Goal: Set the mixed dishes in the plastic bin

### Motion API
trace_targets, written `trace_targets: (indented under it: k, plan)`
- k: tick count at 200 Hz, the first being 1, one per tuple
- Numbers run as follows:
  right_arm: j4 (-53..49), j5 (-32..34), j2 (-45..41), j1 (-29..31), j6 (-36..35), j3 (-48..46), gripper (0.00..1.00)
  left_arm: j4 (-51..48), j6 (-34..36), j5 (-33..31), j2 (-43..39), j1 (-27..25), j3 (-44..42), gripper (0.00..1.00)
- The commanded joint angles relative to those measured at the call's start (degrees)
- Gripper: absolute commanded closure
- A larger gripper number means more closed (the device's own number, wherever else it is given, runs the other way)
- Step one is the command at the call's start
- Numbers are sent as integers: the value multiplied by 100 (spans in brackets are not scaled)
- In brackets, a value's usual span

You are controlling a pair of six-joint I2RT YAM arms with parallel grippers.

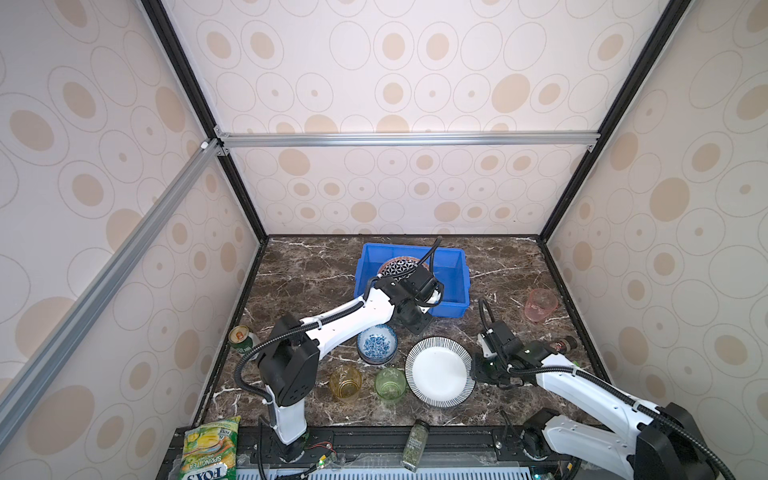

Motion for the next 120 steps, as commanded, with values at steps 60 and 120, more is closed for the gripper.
trace_targets:
  k: [60,120]
  plan:
    - [-741,550,-358,-10,-119,377,100,731,-574,-107,-1101,643,-388,66]
    - [-952,699,-385,-10,-254,702,100,1373,-1002,398,-1868,1401,-1108,64]
